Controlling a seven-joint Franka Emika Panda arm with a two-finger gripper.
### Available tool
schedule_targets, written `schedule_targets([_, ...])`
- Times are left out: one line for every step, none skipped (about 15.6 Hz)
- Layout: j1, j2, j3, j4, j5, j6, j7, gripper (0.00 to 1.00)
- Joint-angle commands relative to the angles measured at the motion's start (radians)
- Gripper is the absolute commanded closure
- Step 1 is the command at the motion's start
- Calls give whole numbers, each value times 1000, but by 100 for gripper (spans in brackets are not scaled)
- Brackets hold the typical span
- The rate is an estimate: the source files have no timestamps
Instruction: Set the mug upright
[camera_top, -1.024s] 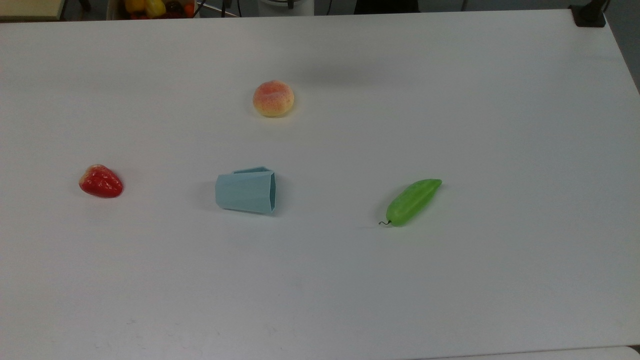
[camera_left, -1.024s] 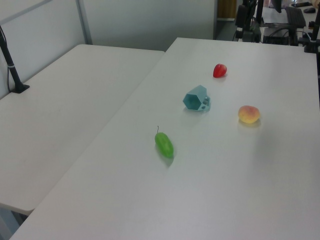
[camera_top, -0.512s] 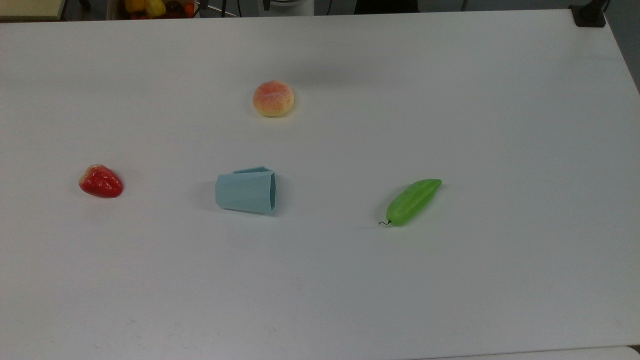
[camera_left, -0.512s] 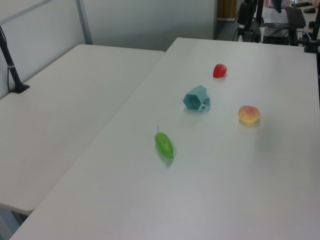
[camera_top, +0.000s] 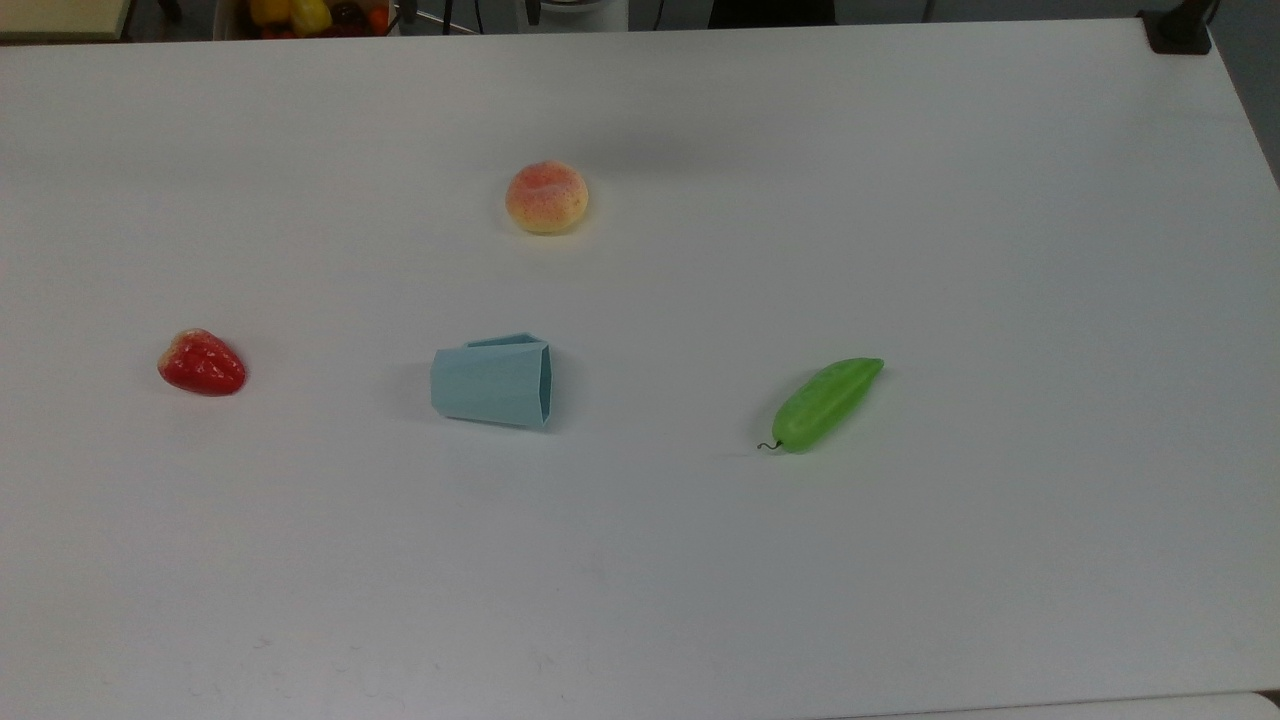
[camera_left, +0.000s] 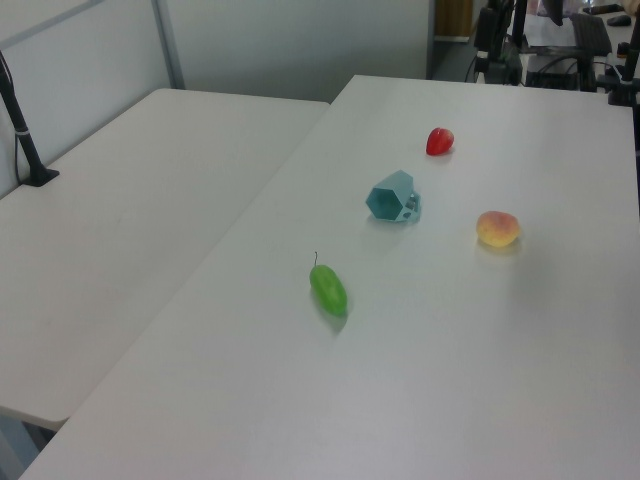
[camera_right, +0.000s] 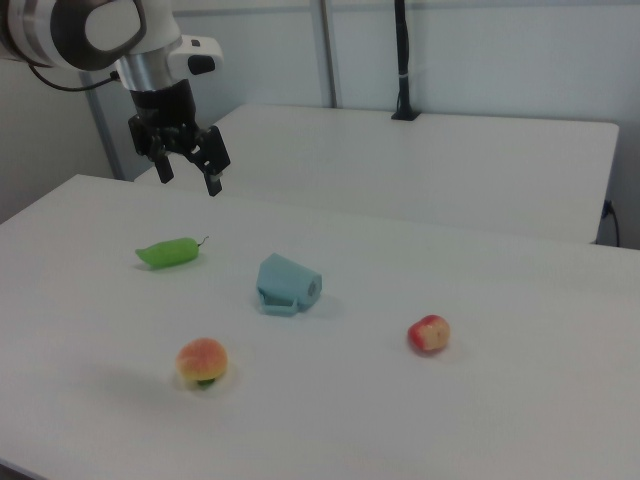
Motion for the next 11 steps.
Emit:
schedule_targets([3,-1,-4,-3,13,18,-19,0])
schedule_targets([3,-1,-4,-3,13,17,-19,0])
schedule_targets([5,-1,-4,-3,13,17,-18,0])
schedule_targets([5,-1,-4,-3,13,17,-18,0])
schedule_targets([5,-1,-4,-3,13,17,-18,0])
schedule_targets([5,1,-4,-3,13,17,-18,0])
schedule_targets([6,1,-4,-3,13,17,-18,0])
schedule_targets([8,2,-4,-3,13,18,-18,0])
schedule_targets([8,5,-4,-3,13,20,-16,0])
schedule_targets([8,10,-4,-3,13,21,-16,0])
schedule_targets([9,10,-4,-3,13,21,-13,0])
